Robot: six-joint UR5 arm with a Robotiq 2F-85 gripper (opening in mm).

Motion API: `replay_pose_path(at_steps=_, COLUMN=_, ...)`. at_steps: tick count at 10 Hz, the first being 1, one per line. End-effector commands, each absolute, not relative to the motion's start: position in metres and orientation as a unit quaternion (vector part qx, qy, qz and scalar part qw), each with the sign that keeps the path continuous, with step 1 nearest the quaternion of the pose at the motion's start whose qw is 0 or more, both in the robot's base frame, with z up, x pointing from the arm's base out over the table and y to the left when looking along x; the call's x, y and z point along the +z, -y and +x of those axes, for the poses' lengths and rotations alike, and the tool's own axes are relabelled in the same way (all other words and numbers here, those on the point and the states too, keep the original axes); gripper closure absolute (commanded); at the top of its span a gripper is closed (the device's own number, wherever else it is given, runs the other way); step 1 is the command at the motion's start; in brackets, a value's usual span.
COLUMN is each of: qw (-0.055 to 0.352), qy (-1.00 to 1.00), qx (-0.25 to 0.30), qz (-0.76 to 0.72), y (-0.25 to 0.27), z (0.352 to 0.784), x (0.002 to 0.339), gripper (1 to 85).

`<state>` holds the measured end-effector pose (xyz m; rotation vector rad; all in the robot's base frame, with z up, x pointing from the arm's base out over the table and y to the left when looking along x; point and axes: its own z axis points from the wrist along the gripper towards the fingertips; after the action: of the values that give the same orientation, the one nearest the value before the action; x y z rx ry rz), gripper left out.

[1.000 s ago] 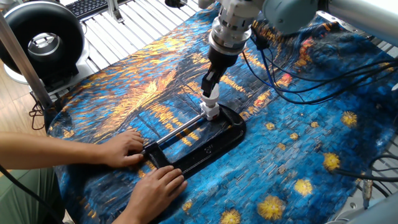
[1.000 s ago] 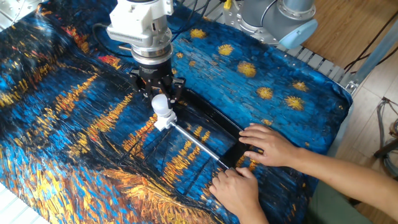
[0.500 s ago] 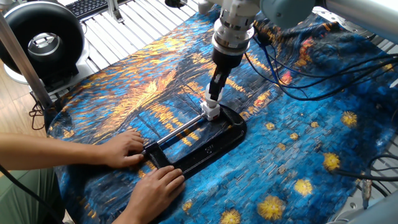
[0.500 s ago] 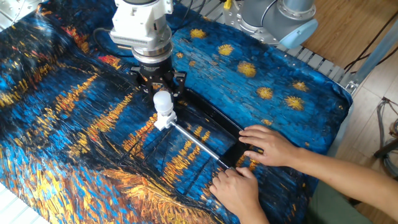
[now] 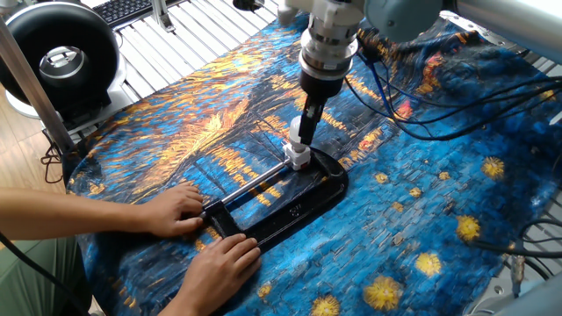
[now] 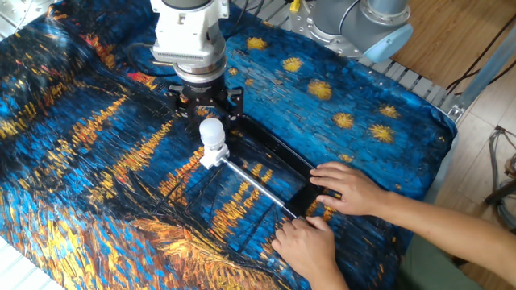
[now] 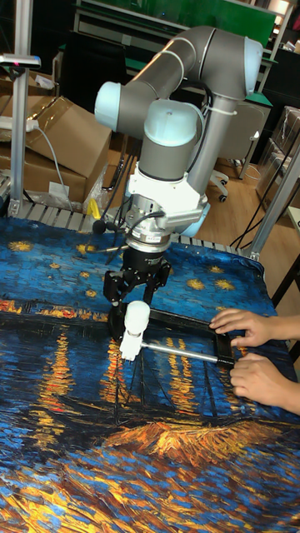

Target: Install the light bulb by rotating it

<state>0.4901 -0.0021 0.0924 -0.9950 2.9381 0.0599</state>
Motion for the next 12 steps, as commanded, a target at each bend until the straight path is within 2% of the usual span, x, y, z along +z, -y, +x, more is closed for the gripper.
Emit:
replay_pose_path(at_steps=1, qw=0.020, qy=-0.912, qx=0.014, qz=-0.410, y=-0.003, z=0.490, x=0.097, gripper=15.3)
replay_pose_path(at_steps=4, qw=0.041, qy=-0.867, qx=0.015, qz=-0.497, y=-0.020, z=0.495, x=0.097, gripper=15.7)
replay_pose_path(at_steps=6, qw=0.050, qy=-0.844, qx=-0.005, qz=-0.534, y=-0.019, z=0.501, x=0.097, gripper=16.7)
replay_pose_path(at_steps=12, qw=0.048, qy=-0.808, qx=-0.038, qz=-0.586, y=-0.008, z=0.503, x=0.095, gripper=16.7)
